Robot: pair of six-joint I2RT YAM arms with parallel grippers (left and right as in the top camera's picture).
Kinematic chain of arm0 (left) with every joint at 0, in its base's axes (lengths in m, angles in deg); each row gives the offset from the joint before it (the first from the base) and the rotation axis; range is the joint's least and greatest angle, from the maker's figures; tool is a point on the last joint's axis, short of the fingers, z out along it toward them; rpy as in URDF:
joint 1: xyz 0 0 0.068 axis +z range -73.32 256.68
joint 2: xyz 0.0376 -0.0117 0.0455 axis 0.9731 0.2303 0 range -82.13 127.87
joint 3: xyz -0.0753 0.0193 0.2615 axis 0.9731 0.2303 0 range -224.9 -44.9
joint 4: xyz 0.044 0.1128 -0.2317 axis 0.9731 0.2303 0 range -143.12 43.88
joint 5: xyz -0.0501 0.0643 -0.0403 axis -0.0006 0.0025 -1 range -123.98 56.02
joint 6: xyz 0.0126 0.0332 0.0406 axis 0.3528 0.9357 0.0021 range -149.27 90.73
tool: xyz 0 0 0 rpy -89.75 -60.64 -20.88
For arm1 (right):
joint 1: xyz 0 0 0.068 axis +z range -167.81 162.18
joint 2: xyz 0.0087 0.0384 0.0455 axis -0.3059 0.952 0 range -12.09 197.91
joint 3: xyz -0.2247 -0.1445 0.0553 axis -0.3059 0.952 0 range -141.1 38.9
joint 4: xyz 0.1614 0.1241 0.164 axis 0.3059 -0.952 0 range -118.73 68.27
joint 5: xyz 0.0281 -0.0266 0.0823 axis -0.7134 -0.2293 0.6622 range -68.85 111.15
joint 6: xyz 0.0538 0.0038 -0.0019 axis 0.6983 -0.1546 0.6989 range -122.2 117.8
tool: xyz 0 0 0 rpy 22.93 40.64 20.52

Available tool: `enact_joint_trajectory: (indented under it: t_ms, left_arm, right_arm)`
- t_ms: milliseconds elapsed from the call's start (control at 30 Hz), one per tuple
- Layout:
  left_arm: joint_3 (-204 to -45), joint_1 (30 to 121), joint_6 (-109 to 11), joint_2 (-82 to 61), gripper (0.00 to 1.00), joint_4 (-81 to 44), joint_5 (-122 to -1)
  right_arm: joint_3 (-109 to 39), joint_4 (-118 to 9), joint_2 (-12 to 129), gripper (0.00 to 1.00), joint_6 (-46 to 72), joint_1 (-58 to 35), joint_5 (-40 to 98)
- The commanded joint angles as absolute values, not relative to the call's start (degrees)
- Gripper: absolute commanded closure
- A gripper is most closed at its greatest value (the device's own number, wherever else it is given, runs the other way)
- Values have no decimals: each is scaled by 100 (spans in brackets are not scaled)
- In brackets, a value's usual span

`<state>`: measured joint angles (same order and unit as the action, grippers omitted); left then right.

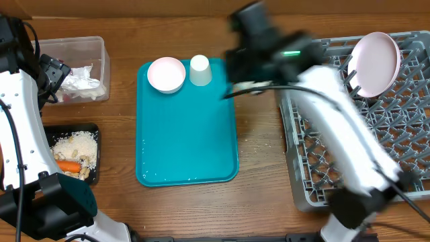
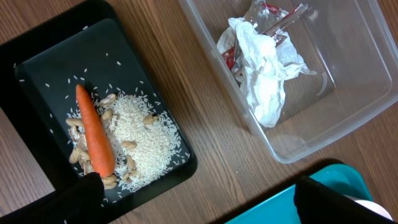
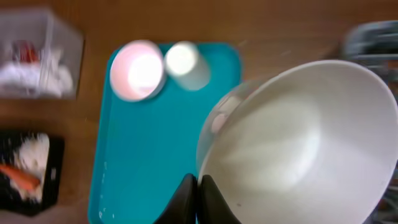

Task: Sort waste into correct bins and load items into the dishwasher rack
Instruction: 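Carry the white bowl with the right gripper to the rack's right side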

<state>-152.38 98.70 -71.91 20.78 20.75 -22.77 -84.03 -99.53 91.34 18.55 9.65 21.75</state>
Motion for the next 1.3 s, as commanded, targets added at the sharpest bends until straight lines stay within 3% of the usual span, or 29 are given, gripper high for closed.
enact_joint_trajectory:
  t_ms: [0, 200, 633, 867, 1267]
  left_arm:
    - [-15269, 9875, -7125, 2063, 0, 2075, -2197]
    - [-15269, 9875, -7125, 2063, 0, 2075, -2197]
    - [-15269, 9875, -7125, 2063, 0, 2075, -2197]
    - [-15269, 9875, -7125, 2063, 0, 2075, -2197]
    - [-15269, 9875, -7125, 2063, 0, 2075, -2197]
  right_arm:
    - [-8499, -10193, 8627, 96, 1905, 235, 2333]
    - [-8497, -10696, 8363, 96, 1604, -1479, 3308]
    - [-7879, -10794, 8577, 96, -306, -5326, 7242]
    - [-6705, -9795, 8706, 96, -540, -5964, 7915]
    - [-5586, -8735, 9132, 96, -374, -5977, 7954]
